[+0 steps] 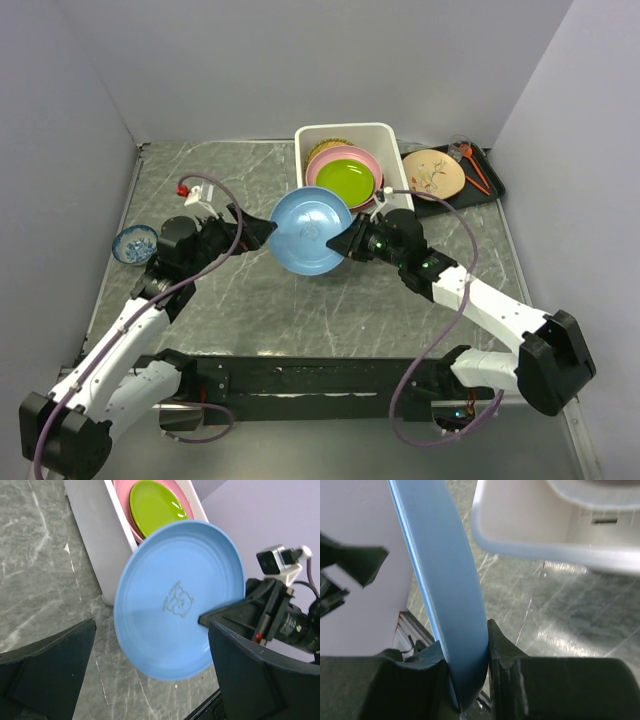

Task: Place the plates into the plastic bin on the countertop
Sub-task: Place the plate in the plastic bin.

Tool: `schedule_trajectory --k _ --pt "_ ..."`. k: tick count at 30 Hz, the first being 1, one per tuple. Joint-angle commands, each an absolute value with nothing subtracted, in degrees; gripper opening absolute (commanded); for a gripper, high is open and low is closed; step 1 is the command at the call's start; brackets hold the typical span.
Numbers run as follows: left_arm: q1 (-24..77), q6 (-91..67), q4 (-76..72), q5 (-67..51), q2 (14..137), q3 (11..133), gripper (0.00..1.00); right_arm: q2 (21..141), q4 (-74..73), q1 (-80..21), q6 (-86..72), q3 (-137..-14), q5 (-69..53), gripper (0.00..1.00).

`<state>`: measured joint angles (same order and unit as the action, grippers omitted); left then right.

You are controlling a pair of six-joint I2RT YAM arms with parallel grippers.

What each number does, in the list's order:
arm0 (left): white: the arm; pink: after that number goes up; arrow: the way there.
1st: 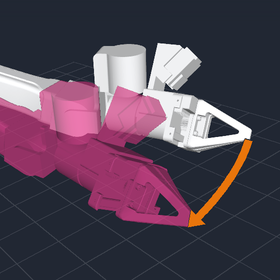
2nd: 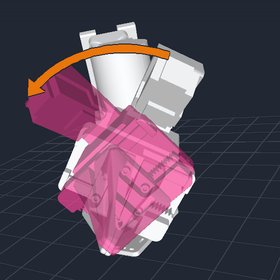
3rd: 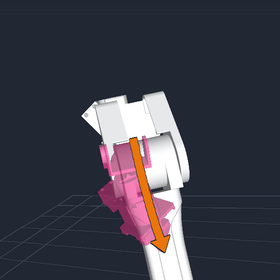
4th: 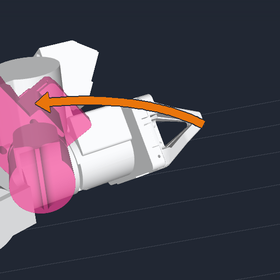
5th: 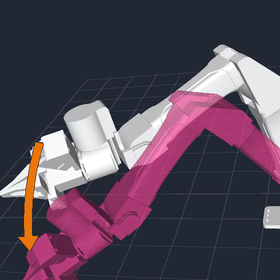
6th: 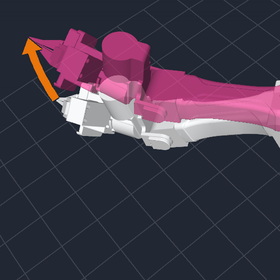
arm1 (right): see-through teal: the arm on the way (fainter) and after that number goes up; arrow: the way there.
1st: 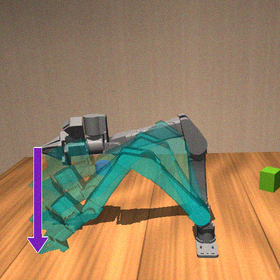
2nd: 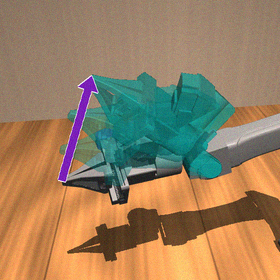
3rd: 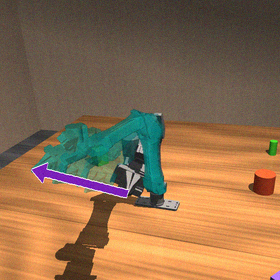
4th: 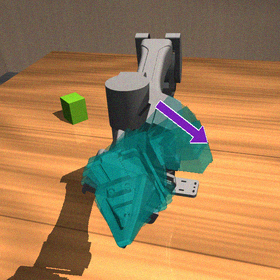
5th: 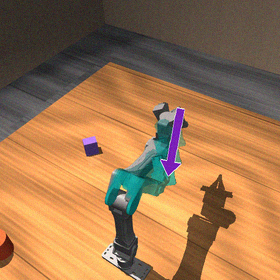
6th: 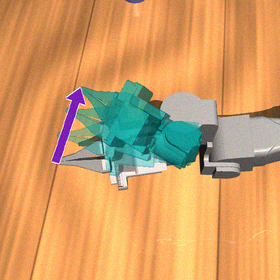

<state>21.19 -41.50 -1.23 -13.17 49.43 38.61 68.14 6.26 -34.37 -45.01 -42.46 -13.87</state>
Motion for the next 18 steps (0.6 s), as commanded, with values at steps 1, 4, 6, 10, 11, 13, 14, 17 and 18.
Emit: schedule_trajectory --k 1,4,6,10,11,13,14,17,18 --pt "20.92 -39.03 2.37 -9.50 45.19 39.20 0.99 71.44 10.02 -31.12 -43.42 -50.35 -17.04 0.00" --pt "20.92 -38.50 3.86 -7.65 43.25 38.15 0.99 74.25 9.50 -28.14 -42.80 -54.66 -18.28 0.00" --pt "20.92 -38.41 3.87 -7.30 42.81 37.71 0.99 75.67 9.14 -26.46 -42.54 -57.98 -19.59 0.00" --pt "20.92 -38.41 2.90 -7.91 43.59 37.00 0.99 79.27 8.00 -21.89 -42.10 -62.83 -20.83 0.00" --pt "20.92 -38.41 2.64 -8.43 44.03 36.91 0.99 79.97 7.65 -20.23 -42.01 -63.71 -21.00 0.00" --pt "20.92 -38.58 1.94 -9.05 45.17 36.65 0.99 81.55 7.30 -18.82 -41.92 -65.82 -21.88 0.00" --pt "20.92 -38.85 1.15 -9.66 45.70 36.56 0.99 82.17 6.77 -18.29 -41.84 -66.53 -21.80 0.00" --pt "20.92 -39.37 -1.04 -10.63 47.37 36.21 0.99 85.07 4.75 -16.53 -40.78 -69.34 -21.89 0.00" --pt "20.92 -39.55 -1.40 -11.24 47.81 36.12 0.99 85.77 4.57 -15.83 -40.78 -70.30 -22.15 0.00"
